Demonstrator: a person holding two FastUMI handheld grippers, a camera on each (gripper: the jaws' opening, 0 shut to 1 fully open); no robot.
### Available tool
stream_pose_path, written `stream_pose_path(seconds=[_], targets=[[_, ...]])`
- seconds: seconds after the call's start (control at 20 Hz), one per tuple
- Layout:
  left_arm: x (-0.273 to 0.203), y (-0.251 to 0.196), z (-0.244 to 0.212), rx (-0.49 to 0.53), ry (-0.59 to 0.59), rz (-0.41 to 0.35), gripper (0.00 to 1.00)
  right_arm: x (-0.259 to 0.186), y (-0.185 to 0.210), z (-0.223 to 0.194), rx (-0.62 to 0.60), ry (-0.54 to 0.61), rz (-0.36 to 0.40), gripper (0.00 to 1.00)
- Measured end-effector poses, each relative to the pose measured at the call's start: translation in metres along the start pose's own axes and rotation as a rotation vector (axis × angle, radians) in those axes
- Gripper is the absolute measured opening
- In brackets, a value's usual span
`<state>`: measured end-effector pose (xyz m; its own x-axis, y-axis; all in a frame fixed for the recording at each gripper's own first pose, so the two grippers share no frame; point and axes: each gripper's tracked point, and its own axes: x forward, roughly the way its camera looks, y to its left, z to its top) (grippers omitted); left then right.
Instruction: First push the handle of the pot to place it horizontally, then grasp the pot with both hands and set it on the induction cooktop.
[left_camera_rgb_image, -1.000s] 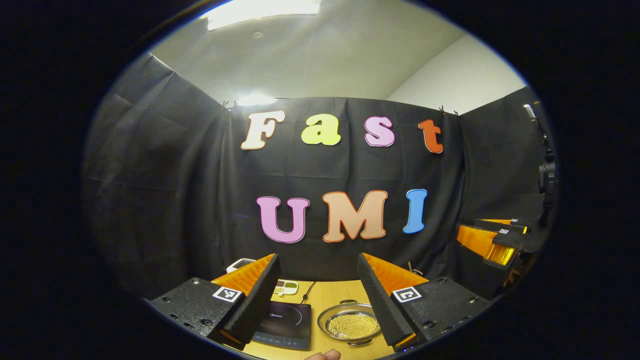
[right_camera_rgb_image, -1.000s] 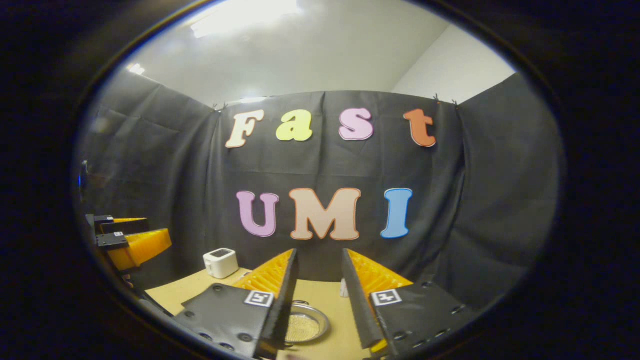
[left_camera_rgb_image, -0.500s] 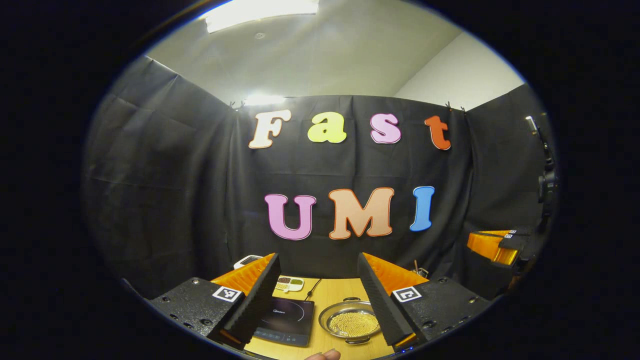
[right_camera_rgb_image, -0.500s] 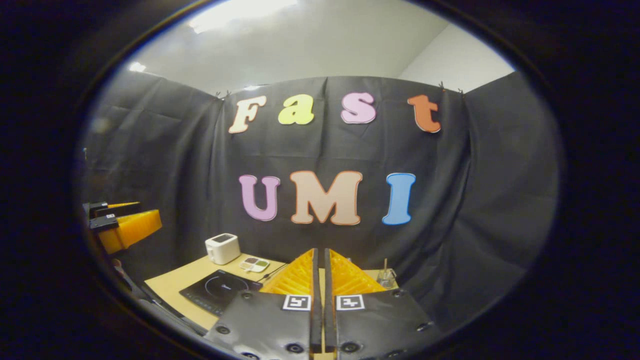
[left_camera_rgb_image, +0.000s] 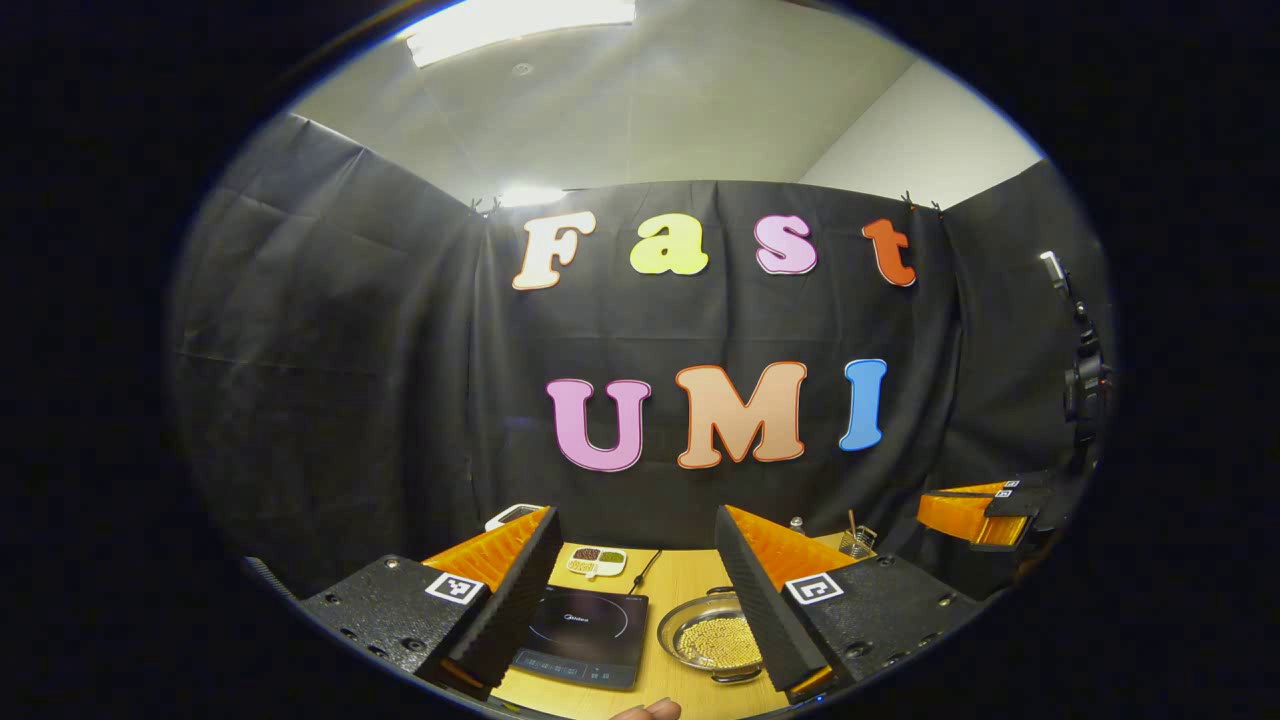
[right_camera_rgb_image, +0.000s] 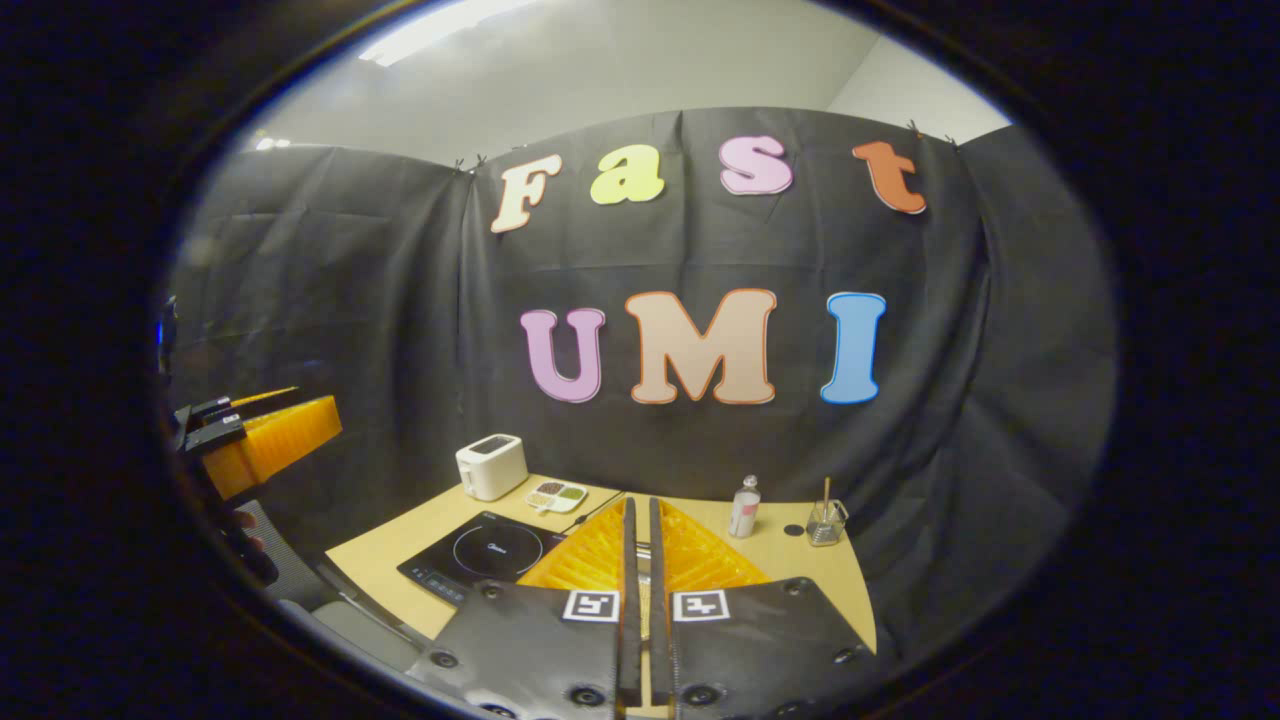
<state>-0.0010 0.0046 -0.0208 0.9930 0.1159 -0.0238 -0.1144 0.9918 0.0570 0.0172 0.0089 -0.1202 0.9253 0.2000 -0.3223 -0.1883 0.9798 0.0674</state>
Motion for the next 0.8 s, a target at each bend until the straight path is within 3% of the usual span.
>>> stream_pose_path(seconds=[0.1, 0.15, 0.2, 0.3, 0.35, 0.4, 0.55, 0.65, 0.7, 0.75, 0.8], targets=[[0.015, 0.019, -0.007, -0.017, 0.009, -0.013, 0.94, 0.017, 0.014, -0.008, 0.017, 0.023, -0.013, 0.06], [0.024, 0.029, -0.01, -0.02, 0.006, -0.02, 0.89, 0.025, 0.022, -0.014, 0.023, 0.043, -0.016, 0.01], [0.033, 0.041, -0.011, -0.015, 0.003, -0.028, 0.94, 0.032, 0.03, -0.022, 0.024, 0.064, -0.02, 0.01], [0.052, 0.061, -0.017, 0.006, -0.002, -0.051, 0.89, 0.048, 0.044, -0.035, 0.022, 0.104, -0.045, 0.05], [0.061, 0.065, -0.018, 0.013, -0.014, -0.074, 0.94, 0.056, 0.049, -0.041, 0.028, 0.118, -0.063, 0.05], [0.07, 0.069, -0.021, 0.019, -0.018, -0.098, 0.89, 0.063, 0.053, -0.047, 0.036, 0.136, -0.083, 0.05], [0.087, 0.08, -0.038, -0.004, 0.003, -0.16, 0.94, 0.077, 0.066, -0.07, 0.058, 0.202, -0.123, 0.01], [0.094, 0.087, -0.056, -0.038, 0.031, -0.194, 0.94, 0.085, 0.071, -0.084, 0.049, 0.247, -0.15, 0.1], [0.097, 0.093, -0.064, -0.051, 0.049, -0.194, 0.94, 0.089, 0.076, -0.092, 0.051, 0.268, -0.153, 0.01], [0.1, 0.103, -0.074, -0.061, 0.069, -0.187, 0.94, 0.092, 0.081, -0.101, 0.054, 0.293, -0.15, 0.05], [0.103, 0.113, -0.08, -0.071, 0.083, -0.177, 0.89, 0.095, 0.085, -0.11, 0.055, 0.318, -0.147, 0.01]])
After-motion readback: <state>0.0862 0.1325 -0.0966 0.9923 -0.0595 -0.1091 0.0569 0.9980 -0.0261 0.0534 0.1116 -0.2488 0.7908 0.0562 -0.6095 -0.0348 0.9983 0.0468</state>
